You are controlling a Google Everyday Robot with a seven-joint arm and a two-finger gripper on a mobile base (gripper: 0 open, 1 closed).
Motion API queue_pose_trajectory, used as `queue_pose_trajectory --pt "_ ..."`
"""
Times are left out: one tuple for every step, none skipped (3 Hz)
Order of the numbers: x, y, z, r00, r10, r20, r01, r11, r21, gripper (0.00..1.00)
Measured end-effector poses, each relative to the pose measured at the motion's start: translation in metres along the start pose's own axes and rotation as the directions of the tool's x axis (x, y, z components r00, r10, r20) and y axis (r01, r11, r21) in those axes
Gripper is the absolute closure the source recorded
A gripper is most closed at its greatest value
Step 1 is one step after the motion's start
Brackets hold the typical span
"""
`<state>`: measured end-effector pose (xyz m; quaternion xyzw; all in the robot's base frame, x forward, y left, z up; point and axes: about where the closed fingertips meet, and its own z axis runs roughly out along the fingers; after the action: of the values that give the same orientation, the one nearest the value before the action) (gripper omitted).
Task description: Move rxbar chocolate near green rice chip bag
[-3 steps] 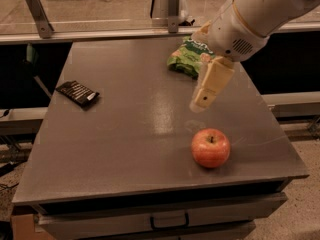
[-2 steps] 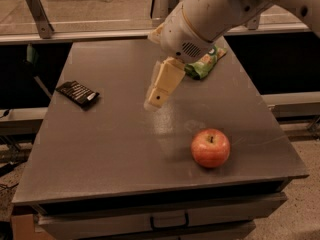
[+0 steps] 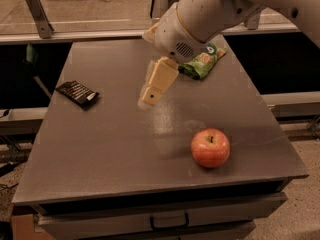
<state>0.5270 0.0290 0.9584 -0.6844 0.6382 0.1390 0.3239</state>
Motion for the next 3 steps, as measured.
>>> queue_pose_trajectory --pt "-0.026 -0.007 0.054 0.997 0.007 0.083 -0.003 0.999 -0.044 0.0" --pt "-0.063 -0.023 0.12 0.982 0.02 0.185 -0.006 0.9967 -0.08 0.0" --pt "-0.091 -0.034 0.178 0.964 0.067 0.256 -0.037 0.9922 -0.119 0.0"
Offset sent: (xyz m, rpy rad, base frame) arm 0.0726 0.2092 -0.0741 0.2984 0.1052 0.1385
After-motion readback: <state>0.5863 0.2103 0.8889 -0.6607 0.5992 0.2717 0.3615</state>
